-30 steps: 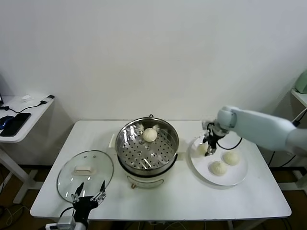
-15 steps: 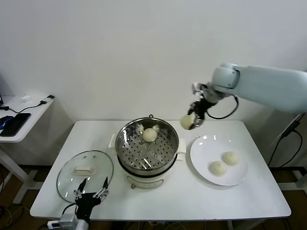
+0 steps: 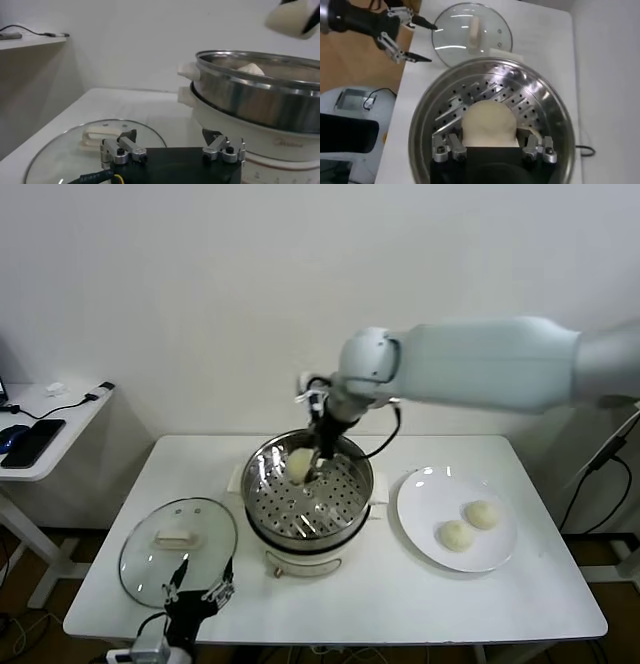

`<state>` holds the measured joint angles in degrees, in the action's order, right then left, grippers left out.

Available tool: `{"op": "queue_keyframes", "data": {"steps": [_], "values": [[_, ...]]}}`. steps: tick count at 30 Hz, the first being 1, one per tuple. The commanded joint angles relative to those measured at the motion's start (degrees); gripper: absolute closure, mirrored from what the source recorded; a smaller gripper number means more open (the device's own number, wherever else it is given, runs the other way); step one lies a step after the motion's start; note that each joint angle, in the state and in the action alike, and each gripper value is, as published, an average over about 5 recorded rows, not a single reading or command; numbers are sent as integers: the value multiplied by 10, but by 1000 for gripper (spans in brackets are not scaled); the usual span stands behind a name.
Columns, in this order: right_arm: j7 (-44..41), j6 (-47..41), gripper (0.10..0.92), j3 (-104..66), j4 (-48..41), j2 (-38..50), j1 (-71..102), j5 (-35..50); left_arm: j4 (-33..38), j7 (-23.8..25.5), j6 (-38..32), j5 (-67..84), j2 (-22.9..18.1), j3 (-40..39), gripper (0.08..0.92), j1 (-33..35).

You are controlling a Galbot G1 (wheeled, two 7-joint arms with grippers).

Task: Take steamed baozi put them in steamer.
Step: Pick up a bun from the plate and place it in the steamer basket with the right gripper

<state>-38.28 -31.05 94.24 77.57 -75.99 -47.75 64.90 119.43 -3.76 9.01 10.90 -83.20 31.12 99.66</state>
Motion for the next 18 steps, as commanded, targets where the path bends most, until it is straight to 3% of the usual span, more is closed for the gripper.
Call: {"op": "queue_keyframes", "data": {"steps": [1, 18], "values": [[34, -26, 338, -10, -68, -60, 66, -18, -3, 0, -1, -3, 1, -5, 177, 3], [44, -11, 337, -42, -134, -84, 151, -60, -13, -3, 1, 0, 2, -6, 177, -3]]}}
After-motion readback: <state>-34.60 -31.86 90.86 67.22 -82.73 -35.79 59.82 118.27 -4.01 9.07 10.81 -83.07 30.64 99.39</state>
